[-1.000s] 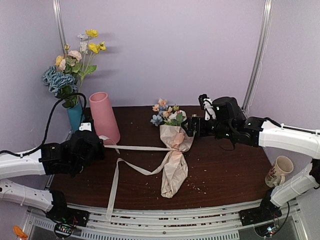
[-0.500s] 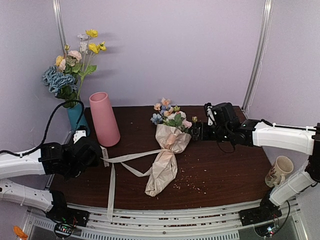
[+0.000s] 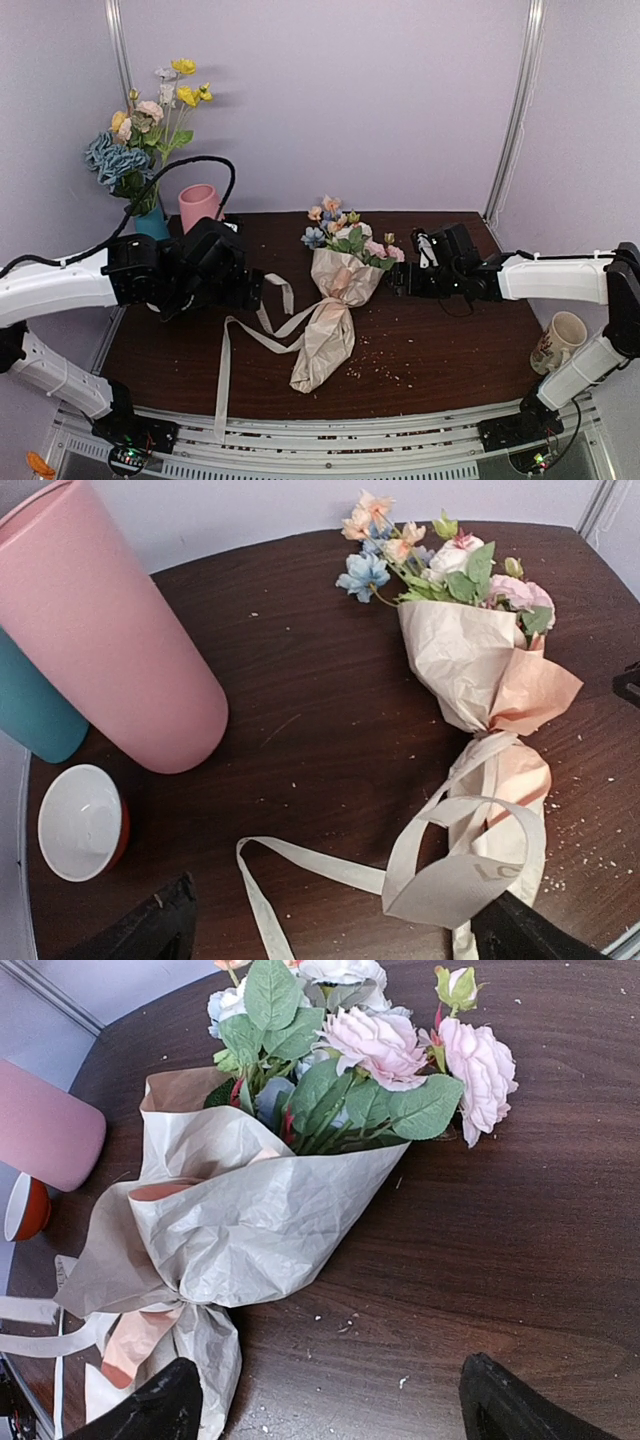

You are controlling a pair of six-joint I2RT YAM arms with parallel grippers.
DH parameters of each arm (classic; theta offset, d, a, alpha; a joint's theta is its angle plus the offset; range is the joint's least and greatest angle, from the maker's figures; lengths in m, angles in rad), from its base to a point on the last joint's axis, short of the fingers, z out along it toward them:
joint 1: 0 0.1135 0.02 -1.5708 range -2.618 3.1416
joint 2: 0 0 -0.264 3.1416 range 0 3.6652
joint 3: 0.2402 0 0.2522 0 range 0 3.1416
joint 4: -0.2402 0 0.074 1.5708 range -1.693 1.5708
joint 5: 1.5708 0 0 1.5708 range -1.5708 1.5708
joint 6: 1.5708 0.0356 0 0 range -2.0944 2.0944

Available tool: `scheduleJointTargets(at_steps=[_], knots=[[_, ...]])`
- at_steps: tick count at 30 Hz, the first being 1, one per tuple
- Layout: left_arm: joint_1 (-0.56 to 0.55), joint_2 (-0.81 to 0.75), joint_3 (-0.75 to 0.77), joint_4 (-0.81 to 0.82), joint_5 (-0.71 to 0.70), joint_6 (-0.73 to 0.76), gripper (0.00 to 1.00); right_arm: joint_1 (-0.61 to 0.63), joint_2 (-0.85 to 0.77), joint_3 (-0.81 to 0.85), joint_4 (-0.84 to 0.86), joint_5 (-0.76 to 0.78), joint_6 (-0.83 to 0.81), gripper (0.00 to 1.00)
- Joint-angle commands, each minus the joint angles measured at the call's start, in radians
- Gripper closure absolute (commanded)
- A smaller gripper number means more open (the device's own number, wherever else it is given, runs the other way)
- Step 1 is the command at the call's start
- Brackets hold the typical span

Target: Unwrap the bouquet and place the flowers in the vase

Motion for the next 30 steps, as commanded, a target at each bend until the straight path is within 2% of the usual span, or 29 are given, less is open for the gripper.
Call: scheduleJointTargets(at_steps=[1, 5, 9, 13, 17, 22, 30], knots=[[0.015, 0.043, 0.061, -0.154, 0.111, -0.022, 0.02, -0.007, -0.002, -0.011, 0.02, -0.035, 0.0, 0.09], [0.134, 0.04, -0.117, -0.055, 0.334, 0.014, 0.03, -0.008, 0.021, -0.008, 0.01, -0.057, -0.005, 0.09], [0.161, 0.05, -0.211, 0.034, 0.473, 0.007, 0.02, -0.008, 0.047, 0.01, -0.011, -0.111, -0.006, 0.11], [0.159, -0.01, -0.216, 0.131, 0.535, 0.038, 0.03, -0.008, 0.041, 0.001, 0.008, -0.139, -0.003, 0.11], [0.112, -0.021, -0.188, 0.242, 0.538, 0.119, 0.09, -0.014, 0.058, -0.018, 0.074, -0.186, 0.028, 0.13], [-0.003, 0.164, -0.046, 0.34, 0.506, 0.235, 0.13, -0.033, 0.121, -0.016, 0.173, -0.277, 0.086, 0.16], [-0.049, 0.496, 0.114, 0.453, 0.536, 0.241, 0.24, -0.061, 0.256, 0.026, 0.29, -0.374, 0.167, 0.19]])
